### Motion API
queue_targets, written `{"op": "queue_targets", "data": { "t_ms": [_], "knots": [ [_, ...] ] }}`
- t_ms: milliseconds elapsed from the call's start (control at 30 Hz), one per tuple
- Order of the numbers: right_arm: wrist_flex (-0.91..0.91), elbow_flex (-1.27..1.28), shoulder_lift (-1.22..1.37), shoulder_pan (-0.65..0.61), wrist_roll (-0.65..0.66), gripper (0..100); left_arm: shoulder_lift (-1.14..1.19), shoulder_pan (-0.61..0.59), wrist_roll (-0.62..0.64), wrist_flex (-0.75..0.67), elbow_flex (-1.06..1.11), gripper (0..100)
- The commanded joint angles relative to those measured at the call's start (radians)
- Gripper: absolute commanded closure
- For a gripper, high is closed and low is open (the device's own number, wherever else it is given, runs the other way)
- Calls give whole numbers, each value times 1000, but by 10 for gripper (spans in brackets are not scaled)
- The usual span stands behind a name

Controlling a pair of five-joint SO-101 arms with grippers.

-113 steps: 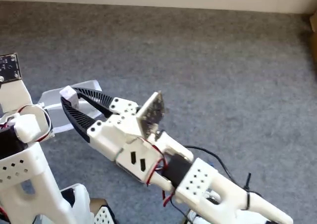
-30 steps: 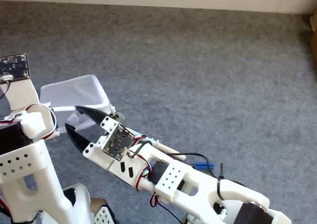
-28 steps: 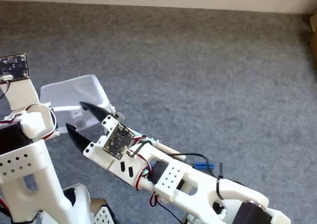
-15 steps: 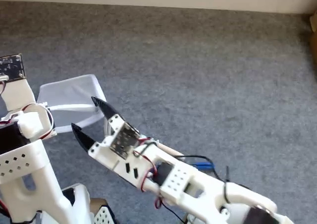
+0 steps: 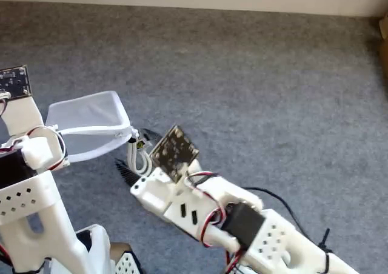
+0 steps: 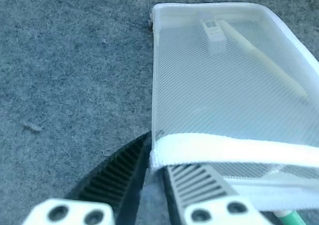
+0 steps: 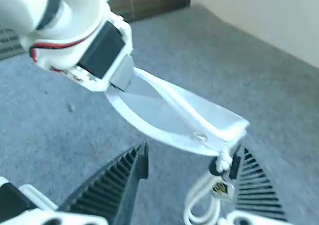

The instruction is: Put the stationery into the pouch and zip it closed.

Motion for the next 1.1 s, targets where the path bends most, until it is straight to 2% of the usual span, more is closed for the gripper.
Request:
{"op": "queue_targets", "data": {
  "t_ms": [0,67,200,400,600,1067],
  "knots": [
    [160,-148,-33,18,-8,753,1,-7,8,-18,-8,989],
    [232,-145,-31,16,-3,753,1,-7,8,-18,-8,989],
    [325,-68,-31,16,94,753,1,-4,8,-20,-8,989],
    [289,77,-5,-19,97,753,1,-5,8,-20,-8,989],
    [239,81,268,-58,91,753,1,-8,8,-20,-15,989],
    [180,-159,782,-61,91,753,1,-61,9,-41,-7,989]
  ]
}}
